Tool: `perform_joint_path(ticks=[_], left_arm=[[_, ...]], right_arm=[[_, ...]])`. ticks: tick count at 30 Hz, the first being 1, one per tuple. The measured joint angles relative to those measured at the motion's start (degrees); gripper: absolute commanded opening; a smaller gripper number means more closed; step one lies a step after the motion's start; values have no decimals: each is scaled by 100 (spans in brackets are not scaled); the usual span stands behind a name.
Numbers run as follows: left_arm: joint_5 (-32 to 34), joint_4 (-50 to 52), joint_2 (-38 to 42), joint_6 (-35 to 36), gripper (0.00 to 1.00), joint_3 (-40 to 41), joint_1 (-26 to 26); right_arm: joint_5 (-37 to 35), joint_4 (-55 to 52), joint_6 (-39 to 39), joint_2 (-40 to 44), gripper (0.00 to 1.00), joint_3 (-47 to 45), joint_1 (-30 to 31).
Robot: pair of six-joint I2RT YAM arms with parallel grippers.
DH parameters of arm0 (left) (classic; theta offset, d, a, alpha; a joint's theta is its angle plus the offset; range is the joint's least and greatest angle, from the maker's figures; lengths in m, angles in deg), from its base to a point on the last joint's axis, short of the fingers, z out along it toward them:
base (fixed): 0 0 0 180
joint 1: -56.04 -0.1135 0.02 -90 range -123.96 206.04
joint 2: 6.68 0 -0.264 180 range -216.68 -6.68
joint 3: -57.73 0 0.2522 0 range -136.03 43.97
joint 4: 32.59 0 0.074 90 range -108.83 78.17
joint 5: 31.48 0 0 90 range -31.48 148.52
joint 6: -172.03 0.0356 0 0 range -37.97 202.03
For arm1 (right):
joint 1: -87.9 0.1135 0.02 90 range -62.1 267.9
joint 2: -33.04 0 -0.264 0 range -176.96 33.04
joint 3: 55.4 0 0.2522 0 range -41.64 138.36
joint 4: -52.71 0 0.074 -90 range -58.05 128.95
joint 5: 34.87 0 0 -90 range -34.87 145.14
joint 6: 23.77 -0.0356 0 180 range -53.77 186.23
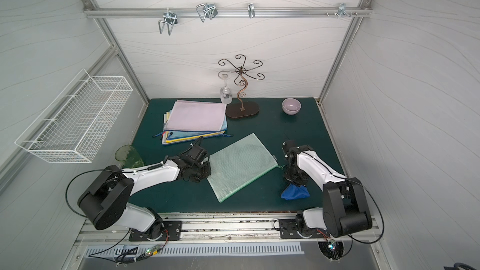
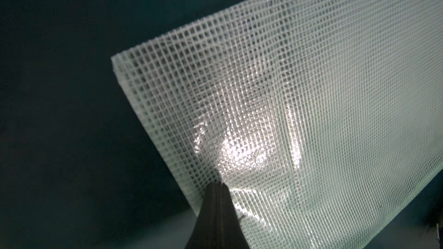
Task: Wipe the document bag
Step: Wipe the dirt from the document bag, then place the cleaning item at the center of the board.
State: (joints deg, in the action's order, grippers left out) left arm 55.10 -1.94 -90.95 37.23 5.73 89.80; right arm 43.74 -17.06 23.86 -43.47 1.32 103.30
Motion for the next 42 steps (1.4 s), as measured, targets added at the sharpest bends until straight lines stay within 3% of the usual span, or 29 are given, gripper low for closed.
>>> perform_joint_path(ticks=[1,2,7,13,18,26,36,42], left_arm=[[7,63,26,9,0,0,-7],[9,131,48,22,0,0,-11],[7,398,140,92,0,-2,-13],[-22,715,245,262,0,-105,-13],[-74,835,415,422,1,-409,20],[-343,737,422,586,3,-887,354],[-1080,-208,328,942,18,-1510,1078],[-1561,-1143,275,1095,30,-1471,1386]], right_arm=[[63,4,-39,39,66,-7,0],[144,2,-39,116,83,-7,0],[310,-214,-94,706,98,107,50],[63,-654,-83,992,99,767,424],[-7,-656,35,640,99,1207,581],[820,-442,149,308,99,507,807],[1093,-348,164,518,99,586,1067],[1467,181,22,-177,99,122,815]])
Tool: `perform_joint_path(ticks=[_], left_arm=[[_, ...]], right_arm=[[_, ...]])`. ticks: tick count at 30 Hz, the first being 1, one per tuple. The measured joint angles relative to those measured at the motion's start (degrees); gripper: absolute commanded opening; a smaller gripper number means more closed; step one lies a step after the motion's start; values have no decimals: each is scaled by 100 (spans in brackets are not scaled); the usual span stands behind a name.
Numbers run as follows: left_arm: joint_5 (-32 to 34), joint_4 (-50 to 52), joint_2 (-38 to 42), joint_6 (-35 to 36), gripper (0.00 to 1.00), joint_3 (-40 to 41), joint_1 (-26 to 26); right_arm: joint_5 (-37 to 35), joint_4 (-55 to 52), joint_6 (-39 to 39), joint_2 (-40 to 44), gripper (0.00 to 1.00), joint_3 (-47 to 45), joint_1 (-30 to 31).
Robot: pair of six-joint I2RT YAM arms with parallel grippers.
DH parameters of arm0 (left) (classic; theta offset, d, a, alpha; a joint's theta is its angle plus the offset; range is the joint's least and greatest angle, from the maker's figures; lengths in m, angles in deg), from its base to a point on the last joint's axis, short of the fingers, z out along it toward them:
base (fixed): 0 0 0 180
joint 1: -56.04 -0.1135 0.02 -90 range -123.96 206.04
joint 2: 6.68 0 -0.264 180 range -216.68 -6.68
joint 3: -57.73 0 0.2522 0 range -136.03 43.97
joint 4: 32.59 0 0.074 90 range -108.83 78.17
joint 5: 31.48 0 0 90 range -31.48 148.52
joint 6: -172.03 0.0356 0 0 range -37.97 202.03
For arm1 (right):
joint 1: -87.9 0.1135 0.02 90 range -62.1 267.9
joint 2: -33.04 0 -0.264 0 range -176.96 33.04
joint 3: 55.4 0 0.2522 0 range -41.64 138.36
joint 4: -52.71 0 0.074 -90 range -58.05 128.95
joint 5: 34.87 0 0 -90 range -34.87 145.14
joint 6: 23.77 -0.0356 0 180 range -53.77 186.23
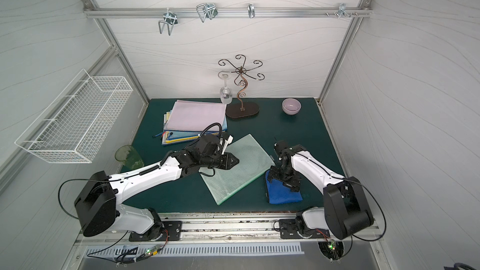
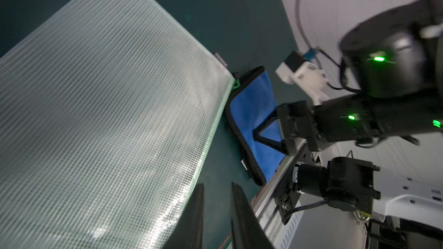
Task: Wipe the document bag
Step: Place the cleaning item at the center of the board.
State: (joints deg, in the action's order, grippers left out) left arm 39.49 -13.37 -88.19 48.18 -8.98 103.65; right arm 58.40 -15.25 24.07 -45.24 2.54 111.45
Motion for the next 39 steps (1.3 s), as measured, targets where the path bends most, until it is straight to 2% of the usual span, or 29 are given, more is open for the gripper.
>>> perform_joint_path(ticks=[10,22,27,32,39], left_arm=[[-531,-1156,-807,136,29,28,800],[-894,-2124,-1912,162,29,-66,1537],[-695,-2505,-2409,-116,33,-94,1628],[-262,-2542,-2732,-382,33,-109,1631],[-22,-2142,-3174,-535,31,-549,1631]], right_arm=[[162,210,-210,-44,99,192,33],[599,546,-555,-98,99,-144,-310],[824,529,-695,96,99,-166,-345],[999,289,-761,651,99,-166,-369],[1088,-352,-769,1471,99,-149,-415]])
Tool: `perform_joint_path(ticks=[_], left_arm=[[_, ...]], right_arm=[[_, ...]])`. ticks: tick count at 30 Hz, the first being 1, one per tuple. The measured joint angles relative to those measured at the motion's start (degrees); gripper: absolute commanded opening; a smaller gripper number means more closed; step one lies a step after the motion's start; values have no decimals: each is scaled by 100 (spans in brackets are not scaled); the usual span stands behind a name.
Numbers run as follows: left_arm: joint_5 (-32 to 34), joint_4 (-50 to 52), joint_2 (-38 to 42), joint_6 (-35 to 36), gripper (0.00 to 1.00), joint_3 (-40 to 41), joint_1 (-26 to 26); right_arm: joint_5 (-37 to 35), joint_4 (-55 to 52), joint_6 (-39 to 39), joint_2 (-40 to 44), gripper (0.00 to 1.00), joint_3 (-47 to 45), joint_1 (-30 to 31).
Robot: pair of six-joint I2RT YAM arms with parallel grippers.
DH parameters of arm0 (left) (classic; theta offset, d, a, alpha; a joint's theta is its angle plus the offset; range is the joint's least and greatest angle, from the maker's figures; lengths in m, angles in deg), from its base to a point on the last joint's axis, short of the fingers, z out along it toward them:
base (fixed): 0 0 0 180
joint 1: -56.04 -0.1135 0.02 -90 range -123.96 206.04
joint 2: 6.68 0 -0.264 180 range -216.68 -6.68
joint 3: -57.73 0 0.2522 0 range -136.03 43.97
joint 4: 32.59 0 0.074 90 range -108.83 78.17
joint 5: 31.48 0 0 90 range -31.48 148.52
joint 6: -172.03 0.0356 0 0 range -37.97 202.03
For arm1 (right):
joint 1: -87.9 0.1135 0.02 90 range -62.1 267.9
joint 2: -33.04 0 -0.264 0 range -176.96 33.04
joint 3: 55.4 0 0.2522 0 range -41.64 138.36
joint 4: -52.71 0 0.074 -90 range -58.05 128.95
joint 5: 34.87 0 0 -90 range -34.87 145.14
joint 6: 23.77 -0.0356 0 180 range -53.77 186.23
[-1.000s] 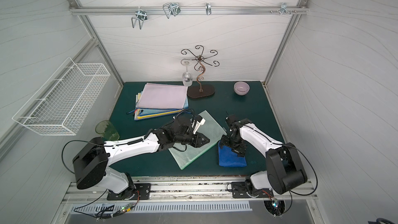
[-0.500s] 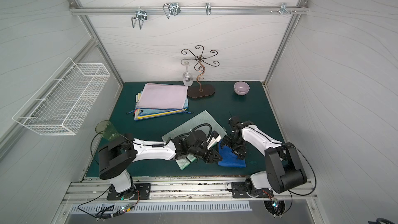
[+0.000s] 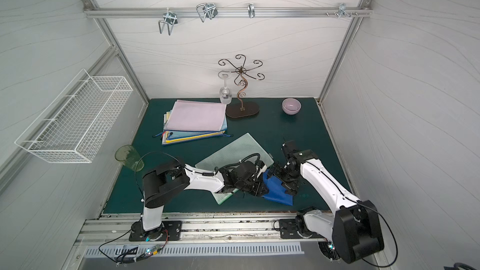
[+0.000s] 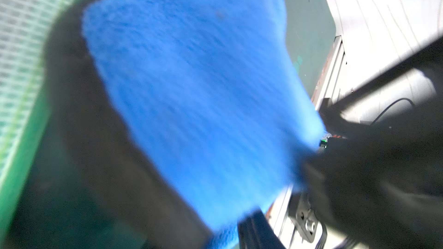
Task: Wipe the document bag
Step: Place the cleaning item at the center of the board.
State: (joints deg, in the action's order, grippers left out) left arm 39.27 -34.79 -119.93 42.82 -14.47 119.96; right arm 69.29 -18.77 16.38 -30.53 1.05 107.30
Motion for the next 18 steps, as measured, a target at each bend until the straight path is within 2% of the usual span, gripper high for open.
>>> perform_joint_path(ticks=[6,12,14,17,18], left_arm=[[48,192,-7,11,30,-74,0],[146,367,160,208,38,-17,0],[282,592,514,334,44,170,0],[494,1064,1196,514,49,299,-17],[553,1152,1421,566,50,299,-42]], right_arm=[[-245,-684,13,557,99,369,-264],[-671,-748,94,807,98,796,-549],[-706,-562,240,525,92,848,-616],[-702,-68,570,-302,76,981,-643],[-691,151,715,-643,68,1025,-643]])
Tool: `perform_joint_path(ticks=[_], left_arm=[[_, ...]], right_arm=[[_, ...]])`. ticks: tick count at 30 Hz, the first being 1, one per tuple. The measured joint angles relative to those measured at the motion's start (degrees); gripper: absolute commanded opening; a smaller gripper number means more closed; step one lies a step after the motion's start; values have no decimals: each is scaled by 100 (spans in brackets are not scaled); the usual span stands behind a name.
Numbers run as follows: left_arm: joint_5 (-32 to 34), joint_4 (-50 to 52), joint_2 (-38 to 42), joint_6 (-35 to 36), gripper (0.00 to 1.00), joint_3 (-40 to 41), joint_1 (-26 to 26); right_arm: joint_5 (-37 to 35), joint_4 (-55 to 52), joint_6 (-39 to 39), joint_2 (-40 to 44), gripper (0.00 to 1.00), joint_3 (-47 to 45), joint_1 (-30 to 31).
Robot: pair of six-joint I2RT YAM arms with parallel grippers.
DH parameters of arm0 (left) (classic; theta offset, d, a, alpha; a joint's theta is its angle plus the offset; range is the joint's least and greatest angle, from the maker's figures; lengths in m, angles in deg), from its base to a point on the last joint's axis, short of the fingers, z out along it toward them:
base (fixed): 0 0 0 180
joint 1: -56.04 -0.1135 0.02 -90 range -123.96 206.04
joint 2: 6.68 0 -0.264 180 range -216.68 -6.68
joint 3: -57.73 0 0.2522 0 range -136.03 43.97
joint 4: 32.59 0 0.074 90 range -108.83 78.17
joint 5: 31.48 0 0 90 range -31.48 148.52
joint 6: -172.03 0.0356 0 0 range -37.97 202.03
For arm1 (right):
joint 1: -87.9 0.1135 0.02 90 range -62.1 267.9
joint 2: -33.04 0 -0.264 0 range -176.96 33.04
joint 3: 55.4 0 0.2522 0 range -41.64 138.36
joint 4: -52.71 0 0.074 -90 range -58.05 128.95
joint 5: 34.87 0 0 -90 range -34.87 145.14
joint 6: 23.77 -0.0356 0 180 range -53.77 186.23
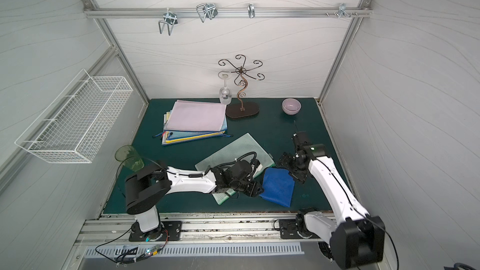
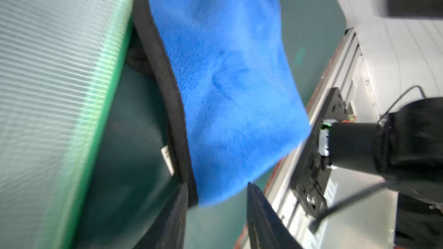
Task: Wipe the document bag
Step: Place the cleaning item at the center of the board, then pick up the document bag from the center of the board.
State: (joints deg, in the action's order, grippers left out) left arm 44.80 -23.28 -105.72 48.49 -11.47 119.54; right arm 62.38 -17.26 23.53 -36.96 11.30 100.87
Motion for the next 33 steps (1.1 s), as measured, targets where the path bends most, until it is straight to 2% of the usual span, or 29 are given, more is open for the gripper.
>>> perform_joint_path(ticks=[3,6,8,10,16,22,29,33], left_arm=[[85,142,592,81,51,0,-142],[136,197,846,63,51,20,-365],[177,273,890,-15,50,101,-566],[179,400,844,-120,49,208,-789],[201,750,223,-321,47,243,-1266],[256,1001,-345,-522,46,11,-1458],[232,1008,-581,-763,44,-188,-1696],[188,1005,-601,-826,43,-199,-1733]], right_arm=[[42,522,315,-776,52,160,0],[114,962,610,-1349,47,363,-4],[179,1316,778,-1751,47,494,-9],[232,1639,957,-2105,52,575,-11],[422,2385,1392,-2968,56,680,-136],[852,2774,1694,-3139,51,697,-299],[1805,3158,2009,-3259,51,555,-149],[2511,3438,2031,-3298,46,334,-44]])
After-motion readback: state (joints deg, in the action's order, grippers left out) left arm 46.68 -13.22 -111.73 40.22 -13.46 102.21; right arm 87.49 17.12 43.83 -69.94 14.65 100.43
